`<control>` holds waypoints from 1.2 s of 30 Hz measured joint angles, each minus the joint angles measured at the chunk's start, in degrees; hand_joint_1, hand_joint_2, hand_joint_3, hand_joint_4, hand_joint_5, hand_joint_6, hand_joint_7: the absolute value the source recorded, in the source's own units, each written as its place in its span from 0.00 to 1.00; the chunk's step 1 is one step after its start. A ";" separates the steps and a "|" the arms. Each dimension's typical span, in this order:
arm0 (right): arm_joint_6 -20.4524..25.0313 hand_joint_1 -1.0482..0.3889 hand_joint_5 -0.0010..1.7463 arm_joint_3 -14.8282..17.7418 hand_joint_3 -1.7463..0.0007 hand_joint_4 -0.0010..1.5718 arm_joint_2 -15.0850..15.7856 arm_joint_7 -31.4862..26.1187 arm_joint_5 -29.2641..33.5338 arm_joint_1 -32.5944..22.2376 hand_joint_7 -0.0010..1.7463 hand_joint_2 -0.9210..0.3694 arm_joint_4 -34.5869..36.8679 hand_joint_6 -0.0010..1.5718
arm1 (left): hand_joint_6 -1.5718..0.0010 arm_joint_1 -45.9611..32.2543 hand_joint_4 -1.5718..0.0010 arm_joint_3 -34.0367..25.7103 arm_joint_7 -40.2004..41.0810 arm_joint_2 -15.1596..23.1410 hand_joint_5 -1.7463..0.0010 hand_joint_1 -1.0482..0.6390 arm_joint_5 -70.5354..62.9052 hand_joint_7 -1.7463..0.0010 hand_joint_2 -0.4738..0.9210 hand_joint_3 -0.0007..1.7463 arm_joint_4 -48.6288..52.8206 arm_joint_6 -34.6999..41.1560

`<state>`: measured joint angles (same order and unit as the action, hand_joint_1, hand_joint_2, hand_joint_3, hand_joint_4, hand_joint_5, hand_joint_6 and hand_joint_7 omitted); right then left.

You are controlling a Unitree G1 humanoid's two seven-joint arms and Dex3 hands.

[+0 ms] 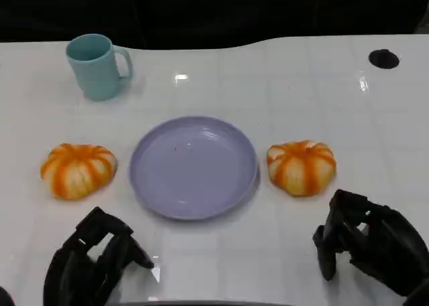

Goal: Grasp the bread from the table and place it into the plate.

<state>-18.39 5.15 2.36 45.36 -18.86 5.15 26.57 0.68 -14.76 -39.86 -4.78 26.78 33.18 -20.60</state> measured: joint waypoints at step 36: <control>-23.80 0.47 0.03 -12.85 1.00 0.10 22.21 -45.68 60.87 11.76 0.00 0.11 -3.20 0.15 | 0.69 1.47 0.62 -0.04 0.08 0.58 0.00 0.32 -0.06 0.13 1.00 0.16 3.48 -1.10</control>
<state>-42.19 -7.69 24.57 -0.32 42.01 16.90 23.37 2.15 -14.80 -39.77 -4.20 26.72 36.66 -21.70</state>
